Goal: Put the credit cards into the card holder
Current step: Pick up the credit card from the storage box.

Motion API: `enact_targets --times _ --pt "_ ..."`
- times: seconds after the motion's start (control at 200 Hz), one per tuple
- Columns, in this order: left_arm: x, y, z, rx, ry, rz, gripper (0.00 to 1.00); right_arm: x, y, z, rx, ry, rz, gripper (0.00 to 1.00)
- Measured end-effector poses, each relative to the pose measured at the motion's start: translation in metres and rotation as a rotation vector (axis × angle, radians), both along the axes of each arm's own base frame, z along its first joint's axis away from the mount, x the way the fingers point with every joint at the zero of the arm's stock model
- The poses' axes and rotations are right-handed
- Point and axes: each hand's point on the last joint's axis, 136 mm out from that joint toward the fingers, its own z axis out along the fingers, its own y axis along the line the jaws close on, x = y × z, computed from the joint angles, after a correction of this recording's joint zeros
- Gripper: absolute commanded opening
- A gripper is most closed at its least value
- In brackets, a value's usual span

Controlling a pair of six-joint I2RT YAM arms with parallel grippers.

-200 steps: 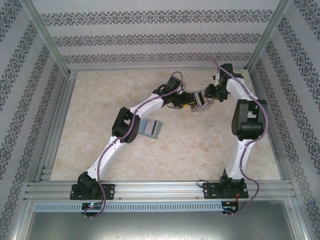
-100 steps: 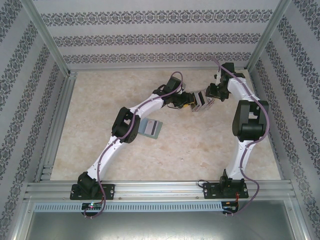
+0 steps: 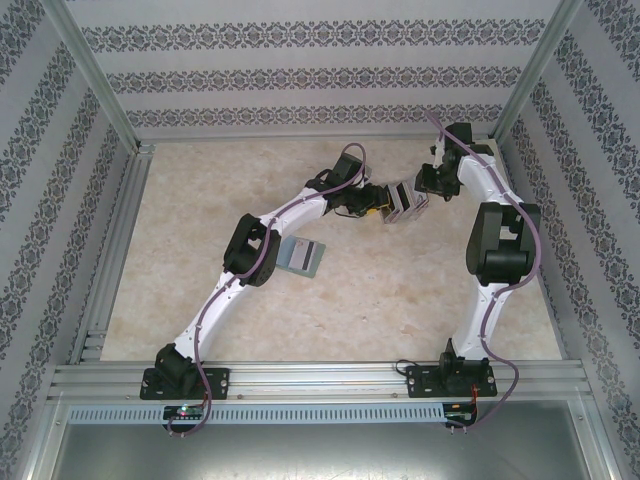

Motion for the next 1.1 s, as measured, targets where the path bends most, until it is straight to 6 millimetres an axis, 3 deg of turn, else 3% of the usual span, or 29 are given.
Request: enact_targets --times 0.305,0.595,1.104 --pt "0.000 0.000 0.000 -0.001 -0.002 0.000 0.41 0.000 0.003 0.006 0.012 -0.013 0.013 0.16" --pt "0.000 0.000 0.000 -0.001 -0.002 0.000 0.40 0.000 0.006 0.014 0.028 -0.032 0.021 0.08" --pt "-0.003 0.003 0.002 0.003 0.000 0.000 0.40 -0.004 0.015 0.031 0.093 -0.064 0.021 0.05"
